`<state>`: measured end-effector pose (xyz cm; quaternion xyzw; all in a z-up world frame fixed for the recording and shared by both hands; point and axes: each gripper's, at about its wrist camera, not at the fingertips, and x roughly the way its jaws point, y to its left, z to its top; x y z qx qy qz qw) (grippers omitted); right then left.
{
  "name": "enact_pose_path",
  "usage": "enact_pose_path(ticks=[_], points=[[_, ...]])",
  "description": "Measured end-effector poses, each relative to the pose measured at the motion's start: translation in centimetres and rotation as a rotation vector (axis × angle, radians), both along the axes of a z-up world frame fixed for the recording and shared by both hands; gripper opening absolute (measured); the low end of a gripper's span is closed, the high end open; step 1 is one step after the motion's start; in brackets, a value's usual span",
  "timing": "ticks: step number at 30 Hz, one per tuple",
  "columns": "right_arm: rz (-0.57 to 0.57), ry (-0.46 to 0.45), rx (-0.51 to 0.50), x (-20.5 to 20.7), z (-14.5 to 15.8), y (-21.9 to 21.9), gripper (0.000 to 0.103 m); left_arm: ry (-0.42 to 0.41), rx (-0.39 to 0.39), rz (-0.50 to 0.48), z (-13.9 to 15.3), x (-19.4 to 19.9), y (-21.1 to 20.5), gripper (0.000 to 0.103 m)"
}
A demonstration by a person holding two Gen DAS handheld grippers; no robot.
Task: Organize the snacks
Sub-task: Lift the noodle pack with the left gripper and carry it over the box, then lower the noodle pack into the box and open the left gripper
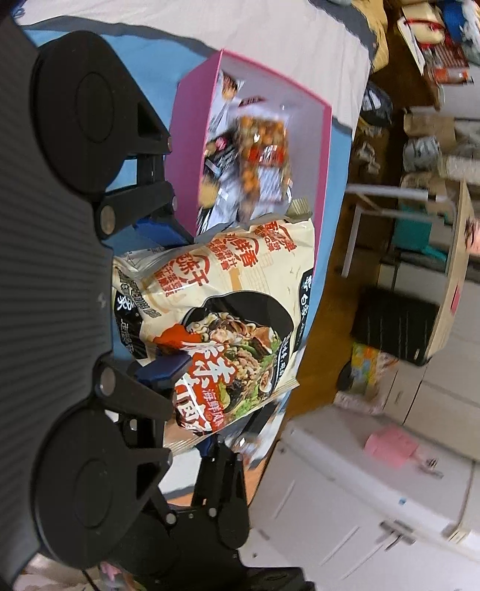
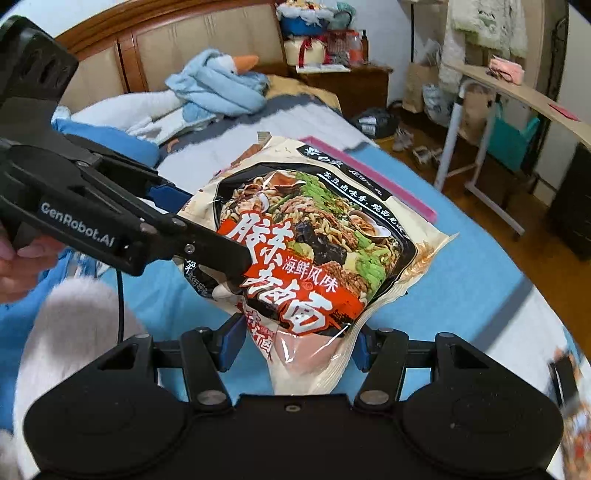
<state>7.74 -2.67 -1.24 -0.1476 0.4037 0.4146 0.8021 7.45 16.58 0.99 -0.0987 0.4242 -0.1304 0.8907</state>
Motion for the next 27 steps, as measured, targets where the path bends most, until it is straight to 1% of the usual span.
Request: enact_pose_path(ticks=[4, 6, 9, 13, 16, 18, 20, 22, 24, 26, 27], points=[[0.004, 0.032, 0.029, 2.8, -1.5, 2.3, 0.063, -0.005, -0.014, 0.051, -1.9, 2.6, 3.0, 0.062], [0.007, 0.022, 0.029, 4.0, -2.1, 3.3, 0.063, 0.004, -0.033, 0.089, -3.0, 4.1, 4.3, 0.062], [-0.014, 0.039, 0.03, 6.1, -3.3, 5.2, 0.063, 0.012, -0.023, 0.113, -4.2, 6.6, 6.1, 0.062], [-0.047, 0.087, 0.027, 8.6, -5.0, 7.3, 0.063, 0.015, 0.001, 0.112, -5.6, 8.8, 7.3, 0.061], [-0.069, 0.124, 0.014, 9.5, -6.3, 8.1, 0.063, 0.025, 0.011, 0.093, -6.8, 10.1, 7.8, 0.061], [-0.082, 0.125, -0.012, 9.6, -7.0, 8.5, 0.063, 0.037, 0.011, 0.064, -7.8, 10.7, 8.0, 0.061], [-0.093, 0.125, -0.041, 9.8, -7.8, 9.0, 0.063, 0.062, -0.001, 0.065, -8.9, 11.4, 8.1, 0.061], [-0.104, 0.122, -0.06, 10.0, -8.3, 9.3, 0.063, 0.064, 0.01, 0.066, -9.5, 11.7, 7.9, 0.061], [-0.116, 0.117, -0.077, 10.2, -8.5, 9.4, 0.065, 0.065, 0.039, 0.073, -9.8, 11.9, 7.4, 0.064], [-0.143, 0.08, -0.104, 10.1, -8.2, 9.3, 0.078, 0.06, 0.083, 0.098, -9.7, 11.8, 6.9, 0.065], [-0.15, 0.048, -0.123, 10.0, -7.9, 9.3, 0.081, 0.052, 0.095, 0.11, -9.5, 11.6, 6.6, 0.065]])
